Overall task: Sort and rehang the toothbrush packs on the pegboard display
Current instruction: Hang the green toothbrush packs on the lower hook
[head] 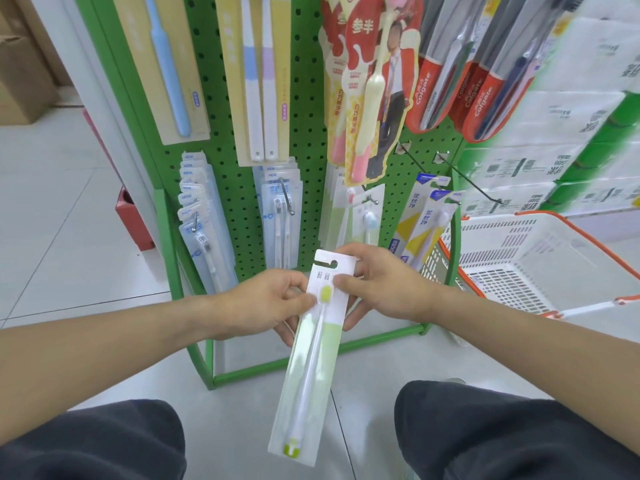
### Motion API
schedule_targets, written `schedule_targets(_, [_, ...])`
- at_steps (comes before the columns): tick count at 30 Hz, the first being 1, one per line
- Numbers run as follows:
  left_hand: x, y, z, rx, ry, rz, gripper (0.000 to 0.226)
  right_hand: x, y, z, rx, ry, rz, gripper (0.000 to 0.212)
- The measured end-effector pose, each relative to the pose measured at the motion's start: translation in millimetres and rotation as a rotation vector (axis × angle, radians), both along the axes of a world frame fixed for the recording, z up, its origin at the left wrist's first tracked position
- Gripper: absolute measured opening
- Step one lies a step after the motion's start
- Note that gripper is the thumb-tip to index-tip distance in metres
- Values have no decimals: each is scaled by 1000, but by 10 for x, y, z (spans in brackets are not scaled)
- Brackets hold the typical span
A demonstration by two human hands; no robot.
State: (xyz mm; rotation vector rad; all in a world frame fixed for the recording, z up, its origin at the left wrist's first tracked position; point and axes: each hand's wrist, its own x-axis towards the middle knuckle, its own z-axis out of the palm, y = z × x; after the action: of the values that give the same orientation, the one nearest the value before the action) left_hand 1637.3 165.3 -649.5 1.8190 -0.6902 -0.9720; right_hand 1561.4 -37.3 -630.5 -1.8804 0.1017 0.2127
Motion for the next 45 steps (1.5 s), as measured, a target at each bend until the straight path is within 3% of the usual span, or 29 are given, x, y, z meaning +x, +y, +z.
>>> schedule_targets(3, [-27,39,-13,74,28,-34,19,13,15,-48,22,4,-77,31])
schedule_targets(7, [-53,5,4,27,16,87,14,-7,105,-100,81,46,-88,45])
schedule_targets(11, [-58,-9,23,-42,-12,159,18,-9,162,-150,87,48,-60,27])
schedule_targets(16, [-54,-9,25,-81,-18,194,21,0,149,-119,102,94,-27,24])
schedule_targets(21, [-45,-30,-11,-123,-76,307,16,-44,164,-137,-13,182,84,26])
schedule_targets(23, [-22,-26,4,-95,-52,270,16,-36,167,-143,-10,160,60,27])
schedule_targets(27, [-46,54,27,144,6,-104,29,-33,148,-137,23,129,20,29])
schedule_targets(31, [-122,46,-66,119,4,-13,28,-34,135,-163,9,160,38,32])
schedule_targets(35, [-99,63,-100,52,-23,117,27,-74,185,-208,-86,265,198,30])
schedule_targets(42, [-71,105,-86,144,89,-49,32,-43,201,-238,-44,226,125,29])
schedule_targets(45, [-46,103,-119,123,92,-7,36,-49,174,-260,25,263,135,38])
